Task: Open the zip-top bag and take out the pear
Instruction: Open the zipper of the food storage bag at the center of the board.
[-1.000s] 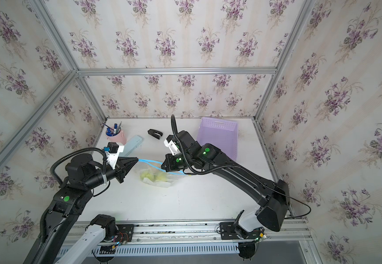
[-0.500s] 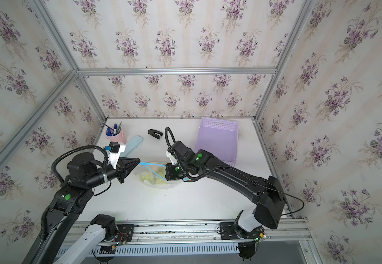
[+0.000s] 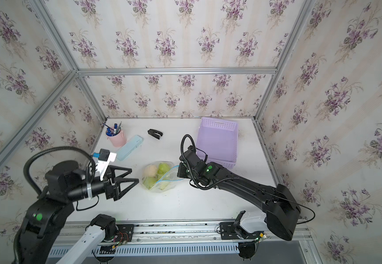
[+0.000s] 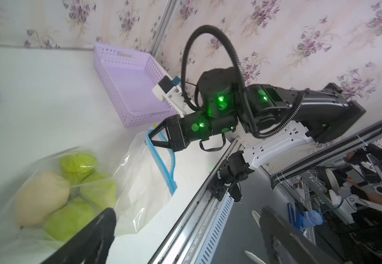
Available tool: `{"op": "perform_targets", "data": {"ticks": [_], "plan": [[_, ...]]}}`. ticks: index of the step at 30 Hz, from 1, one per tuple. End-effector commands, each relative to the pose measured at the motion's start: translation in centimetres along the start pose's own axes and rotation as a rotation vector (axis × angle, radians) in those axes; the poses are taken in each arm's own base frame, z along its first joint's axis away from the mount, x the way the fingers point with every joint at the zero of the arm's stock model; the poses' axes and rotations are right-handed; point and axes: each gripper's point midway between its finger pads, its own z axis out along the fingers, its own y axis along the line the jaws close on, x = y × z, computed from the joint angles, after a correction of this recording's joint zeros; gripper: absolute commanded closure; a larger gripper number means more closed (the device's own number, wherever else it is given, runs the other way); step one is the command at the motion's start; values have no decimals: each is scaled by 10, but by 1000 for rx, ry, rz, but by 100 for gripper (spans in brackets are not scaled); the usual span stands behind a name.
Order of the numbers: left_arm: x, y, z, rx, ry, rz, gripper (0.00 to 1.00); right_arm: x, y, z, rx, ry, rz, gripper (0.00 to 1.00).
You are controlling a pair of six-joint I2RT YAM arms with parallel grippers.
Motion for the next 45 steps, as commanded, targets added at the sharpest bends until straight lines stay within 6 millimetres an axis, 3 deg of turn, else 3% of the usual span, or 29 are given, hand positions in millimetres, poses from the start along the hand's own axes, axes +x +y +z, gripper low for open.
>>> {"op": "perform_targets", "data": {"ticks": [1,5,8,11,14,19,23,26,29,33,35,38,42,45], "plan": [[9,7,17,-18,161,-90,0,-16,22,-2,-118,-88,-17,100],[17,2,36,40,274,-127,0,-13,27,-2,-172,-105,-40,100],[35,5,44,11,363,-59,0,-10,27,-2,-184,-100,-44,100],[36,14,54,-46,393,1,0,-4,27,-2,-202,-86,-46,100],[42,23,72,-99,464,75,0,-2,26,-5,-217,-87,-48,100],[44,17,112,-78,556,145,0,5,20,-8,-219,-83,-51,100],[58,33,128,-135,681,167,3,10,17,-7,-226,-71,-47,100],[62,33,132,-119,706,180,5,12,15,-8,-229,-76,-39,100],[74,49,144,-154,774,179,7,10,15,-12,-239,-89,-38,100],[82,51,158,-125,811,160,19,11,16,-15,-249,-88,-38,100],[88,54,164,-119,838,156,32,12,15,-15,-251,-85,-40,100],[92,61,166,-136,863,159,56,15,18,-16,-280,-77,-30,100],[89,55,176,-115,873,107,97,21,35,-19,-374,-27,1,100],[88,57,177,-150,862,56,100,23,48,-23,-395,28,18,100]]}}
